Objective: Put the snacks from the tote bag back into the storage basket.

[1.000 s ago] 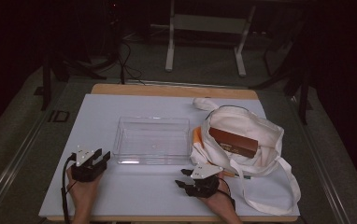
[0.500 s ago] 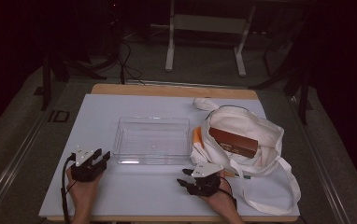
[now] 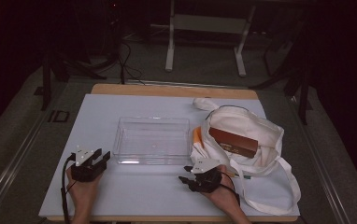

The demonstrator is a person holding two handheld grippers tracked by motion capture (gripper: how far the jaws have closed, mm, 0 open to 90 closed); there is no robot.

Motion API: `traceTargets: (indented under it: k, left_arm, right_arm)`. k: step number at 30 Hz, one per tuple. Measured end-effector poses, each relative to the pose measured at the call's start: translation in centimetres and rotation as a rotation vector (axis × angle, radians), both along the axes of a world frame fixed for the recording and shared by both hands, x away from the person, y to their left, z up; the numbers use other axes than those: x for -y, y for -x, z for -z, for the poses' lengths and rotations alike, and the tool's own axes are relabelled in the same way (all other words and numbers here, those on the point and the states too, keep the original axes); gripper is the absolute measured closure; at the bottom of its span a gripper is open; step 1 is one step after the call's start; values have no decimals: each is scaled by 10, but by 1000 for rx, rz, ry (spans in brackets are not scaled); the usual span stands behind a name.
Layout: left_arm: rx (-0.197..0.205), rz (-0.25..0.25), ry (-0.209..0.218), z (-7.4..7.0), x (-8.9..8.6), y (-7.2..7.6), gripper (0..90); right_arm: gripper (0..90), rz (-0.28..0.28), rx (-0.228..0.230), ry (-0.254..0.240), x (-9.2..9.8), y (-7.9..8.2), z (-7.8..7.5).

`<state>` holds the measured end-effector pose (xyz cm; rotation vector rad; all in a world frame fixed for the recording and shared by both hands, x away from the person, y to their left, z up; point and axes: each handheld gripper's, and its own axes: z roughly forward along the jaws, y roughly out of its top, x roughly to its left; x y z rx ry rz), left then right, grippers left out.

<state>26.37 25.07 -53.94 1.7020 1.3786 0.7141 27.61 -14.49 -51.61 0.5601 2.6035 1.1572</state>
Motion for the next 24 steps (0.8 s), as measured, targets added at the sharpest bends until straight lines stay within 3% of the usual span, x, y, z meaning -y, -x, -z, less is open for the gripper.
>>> traceTargets:
  k: [24]
  left_arm:
    - [0, 0, -1, 0, 0, 0, 602]
  right_arm:
    - [523, -28, 21, 91, 6, -5, -26]
